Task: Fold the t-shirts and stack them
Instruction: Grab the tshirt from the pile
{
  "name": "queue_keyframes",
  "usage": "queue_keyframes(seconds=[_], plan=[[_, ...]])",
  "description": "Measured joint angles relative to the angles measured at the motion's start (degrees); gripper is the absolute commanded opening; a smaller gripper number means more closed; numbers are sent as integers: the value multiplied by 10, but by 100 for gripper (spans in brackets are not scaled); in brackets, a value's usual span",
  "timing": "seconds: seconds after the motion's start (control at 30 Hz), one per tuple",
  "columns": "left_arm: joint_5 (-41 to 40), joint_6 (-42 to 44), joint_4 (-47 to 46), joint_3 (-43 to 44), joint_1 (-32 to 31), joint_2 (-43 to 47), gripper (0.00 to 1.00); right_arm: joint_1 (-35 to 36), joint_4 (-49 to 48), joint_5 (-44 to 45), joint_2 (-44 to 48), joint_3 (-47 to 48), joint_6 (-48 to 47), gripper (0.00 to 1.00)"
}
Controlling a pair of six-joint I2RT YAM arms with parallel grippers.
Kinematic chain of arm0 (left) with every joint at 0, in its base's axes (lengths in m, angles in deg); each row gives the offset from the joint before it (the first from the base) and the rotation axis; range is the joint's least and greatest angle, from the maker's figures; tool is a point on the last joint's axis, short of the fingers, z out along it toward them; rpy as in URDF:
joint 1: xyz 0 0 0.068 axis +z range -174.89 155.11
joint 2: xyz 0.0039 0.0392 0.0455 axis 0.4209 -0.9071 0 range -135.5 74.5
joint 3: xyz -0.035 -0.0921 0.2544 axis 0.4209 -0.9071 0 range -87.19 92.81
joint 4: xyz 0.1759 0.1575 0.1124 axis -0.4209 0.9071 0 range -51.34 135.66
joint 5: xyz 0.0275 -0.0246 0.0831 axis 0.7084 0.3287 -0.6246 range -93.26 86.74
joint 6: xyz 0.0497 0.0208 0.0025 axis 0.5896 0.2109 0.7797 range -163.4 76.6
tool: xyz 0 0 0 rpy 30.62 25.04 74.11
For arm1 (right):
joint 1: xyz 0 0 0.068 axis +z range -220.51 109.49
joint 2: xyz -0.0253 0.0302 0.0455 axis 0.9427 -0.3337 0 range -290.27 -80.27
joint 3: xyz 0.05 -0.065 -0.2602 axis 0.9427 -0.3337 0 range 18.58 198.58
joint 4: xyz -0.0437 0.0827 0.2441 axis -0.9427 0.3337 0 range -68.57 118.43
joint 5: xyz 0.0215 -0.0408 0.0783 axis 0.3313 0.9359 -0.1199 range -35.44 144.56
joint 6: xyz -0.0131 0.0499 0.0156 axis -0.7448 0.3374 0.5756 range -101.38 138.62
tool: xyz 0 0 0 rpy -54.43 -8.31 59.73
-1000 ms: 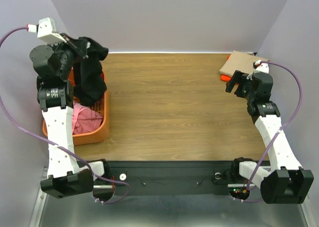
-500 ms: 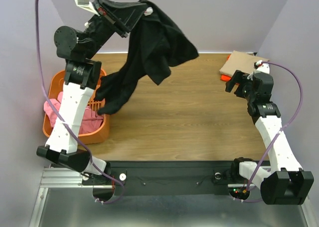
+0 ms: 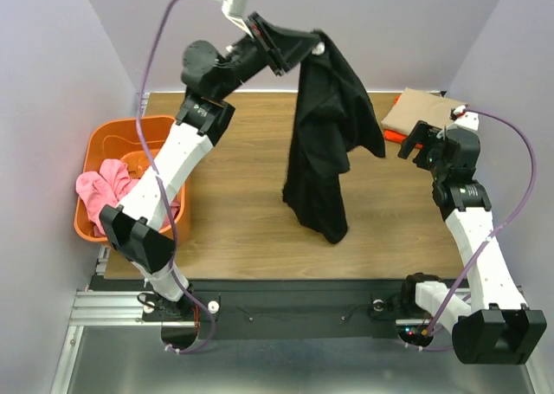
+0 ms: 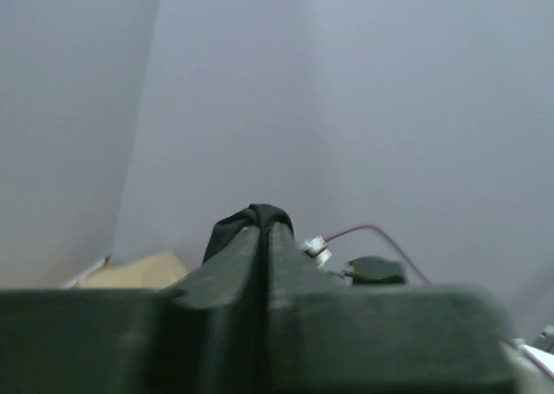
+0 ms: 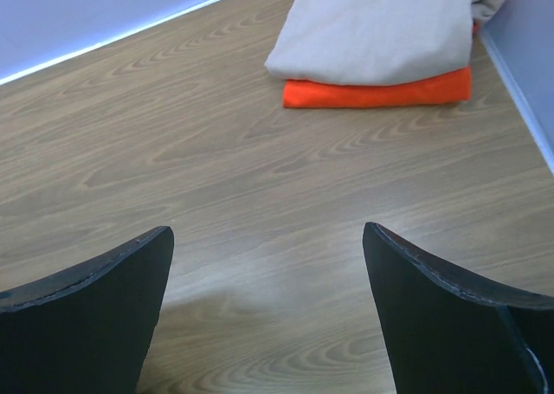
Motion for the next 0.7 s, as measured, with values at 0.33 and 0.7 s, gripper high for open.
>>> queue_keyframes(seconds=[0.33,0.7], plan=[[-164,128,283,-83,-11,-79,98,0,18,10,11,0,-28,92],[-306,195,380,-383,-65,62,99,68,27,-132,-46,-57,-43,82]])
